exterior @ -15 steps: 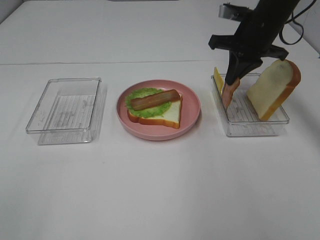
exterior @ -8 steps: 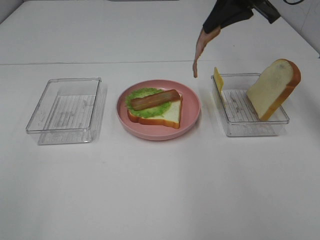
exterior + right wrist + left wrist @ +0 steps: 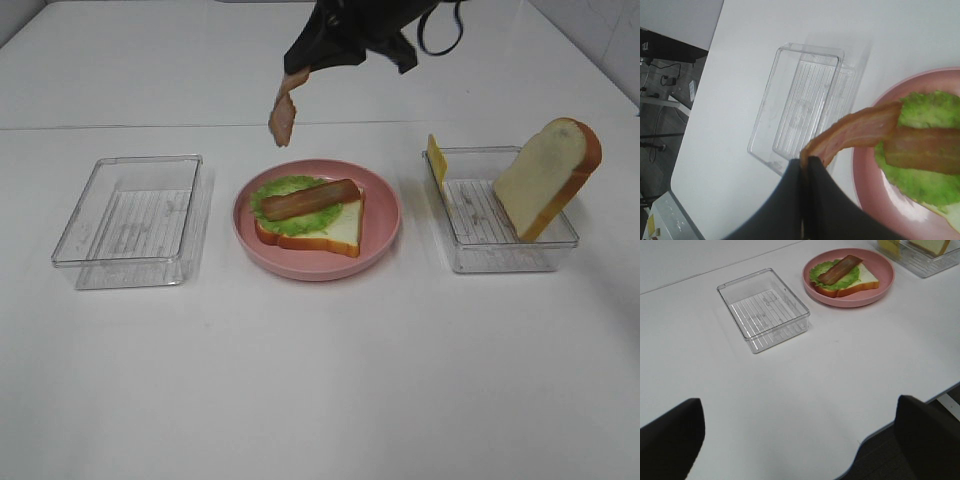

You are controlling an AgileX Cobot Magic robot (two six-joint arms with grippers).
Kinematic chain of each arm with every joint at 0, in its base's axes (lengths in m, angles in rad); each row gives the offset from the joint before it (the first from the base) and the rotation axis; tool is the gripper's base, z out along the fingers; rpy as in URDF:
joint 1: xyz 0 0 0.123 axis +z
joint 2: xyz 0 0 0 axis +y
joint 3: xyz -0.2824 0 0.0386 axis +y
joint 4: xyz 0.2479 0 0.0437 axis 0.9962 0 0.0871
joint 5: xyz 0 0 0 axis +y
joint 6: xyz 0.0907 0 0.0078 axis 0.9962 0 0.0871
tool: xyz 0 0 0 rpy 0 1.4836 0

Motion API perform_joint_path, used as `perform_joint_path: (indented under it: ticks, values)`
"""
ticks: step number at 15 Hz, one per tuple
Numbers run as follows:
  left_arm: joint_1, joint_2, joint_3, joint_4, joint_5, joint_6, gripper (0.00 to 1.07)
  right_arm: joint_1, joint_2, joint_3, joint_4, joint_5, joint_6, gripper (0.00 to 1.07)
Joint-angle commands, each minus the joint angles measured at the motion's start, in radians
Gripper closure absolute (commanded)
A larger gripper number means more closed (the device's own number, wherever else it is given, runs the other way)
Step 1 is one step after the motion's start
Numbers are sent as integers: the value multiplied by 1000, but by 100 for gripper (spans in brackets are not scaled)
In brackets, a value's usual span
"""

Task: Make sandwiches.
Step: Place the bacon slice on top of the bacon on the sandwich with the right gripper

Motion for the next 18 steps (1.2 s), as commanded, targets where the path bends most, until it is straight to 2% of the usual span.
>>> perform_joint_path:
  ticks: [1, 3, 7, 14, 16, 17, 18]
  values:
    - [-2, -8, 2, 2, -10, -7, 9, 39, 64, -3, 40, -122, -14, 107]
    - [-2, -8, 2, 2, -10, -7, 9, 35, 119, -3, 109, -159, -12, 107]
    - [-2, -8, 2, 2, -10, -7, 9, 32, 181, -3, 99, -192, 17, 107]
    - [-2, -8, 2, 2, -10, -7, 9, -1, 168, -3, -307, -55, 396, 107]
    - [-2, -8, 2, 2, -10, -7, 9, -1, 168, -3, -374, 5, 446, 106]
    - [-2, -8, 2, 2, -10, -7, 9, -1, 168, -3, -374, 18, 446, 103]
    - [-2, -8, 2, 2, -10, -7, 9, -1, 168, -3, -373, 21, 447, 95]
